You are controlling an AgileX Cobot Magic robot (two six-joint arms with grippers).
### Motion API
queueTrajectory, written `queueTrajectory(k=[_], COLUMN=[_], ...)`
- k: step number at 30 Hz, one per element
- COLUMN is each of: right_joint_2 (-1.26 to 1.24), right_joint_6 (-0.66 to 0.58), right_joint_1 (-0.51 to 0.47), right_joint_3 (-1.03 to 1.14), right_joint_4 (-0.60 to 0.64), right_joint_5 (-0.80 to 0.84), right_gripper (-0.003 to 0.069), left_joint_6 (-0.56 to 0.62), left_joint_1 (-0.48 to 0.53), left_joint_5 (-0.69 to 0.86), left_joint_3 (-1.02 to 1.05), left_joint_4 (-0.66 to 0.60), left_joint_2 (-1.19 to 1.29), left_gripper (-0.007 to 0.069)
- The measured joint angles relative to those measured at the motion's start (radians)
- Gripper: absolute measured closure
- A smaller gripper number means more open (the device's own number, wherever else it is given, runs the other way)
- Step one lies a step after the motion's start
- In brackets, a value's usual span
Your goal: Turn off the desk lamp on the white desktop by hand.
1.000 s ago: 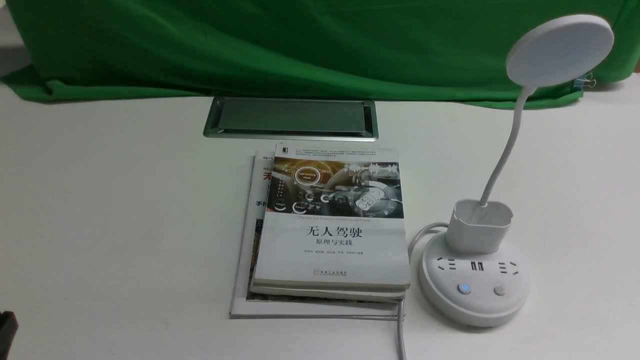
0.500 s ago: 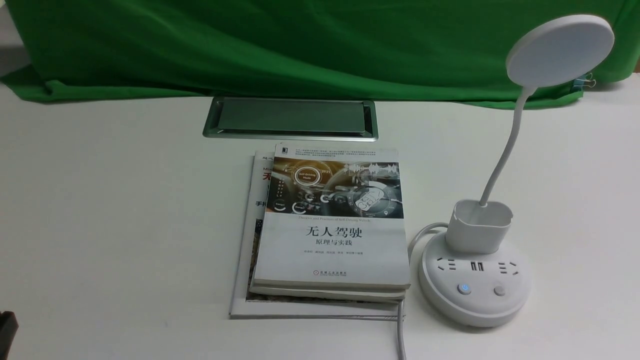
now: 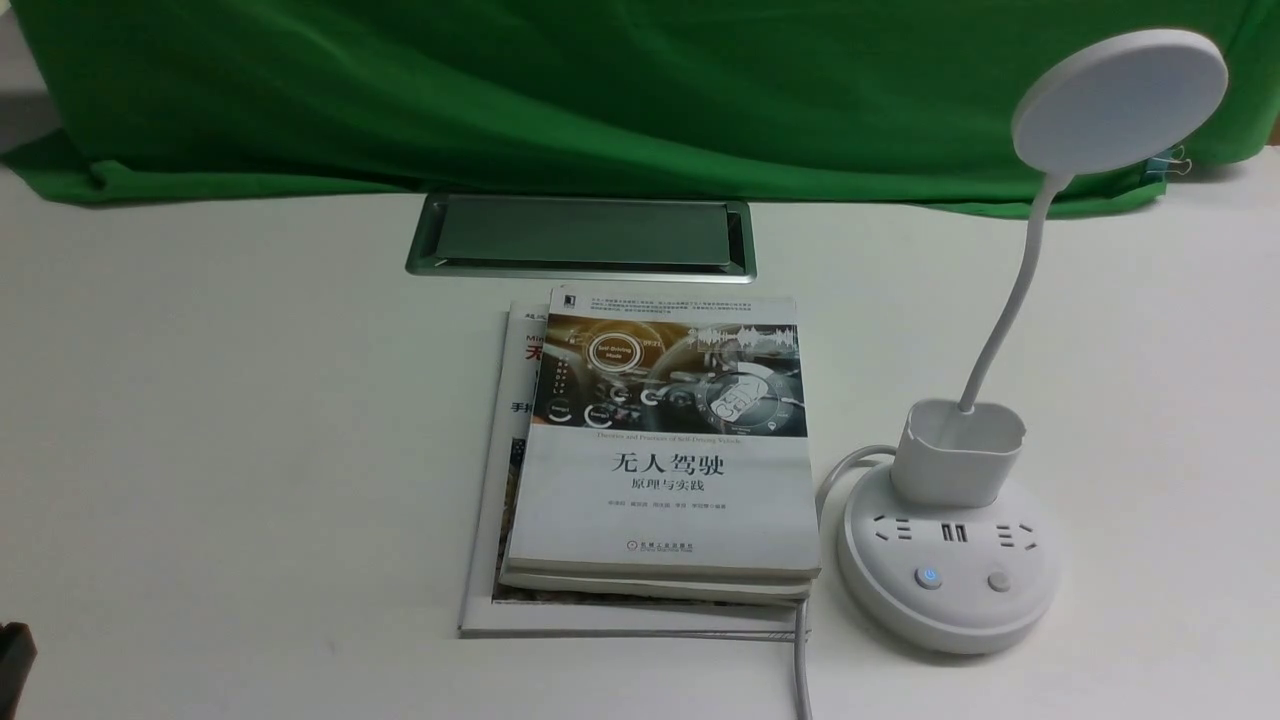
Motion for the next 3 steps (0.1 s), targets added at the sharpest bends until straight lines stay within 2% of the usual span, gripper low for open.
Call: queueTrajectory(k=[3], right_joint_2=[0.0], right_joint_6=[0.0], right_joint_1=[0.0], right_joint_3=[0.0], right_joint_4=[0.0], right_joint_5=[0.0], right_gripper=[0.0613], left_joint_6=[0.0], left_joint_1=[0.0], left_joint_5=[0.0], left_joint_3=[0.0], left_joint_4=[0.0], left_joint_2=[0.0], left_gripper=[0.0605])
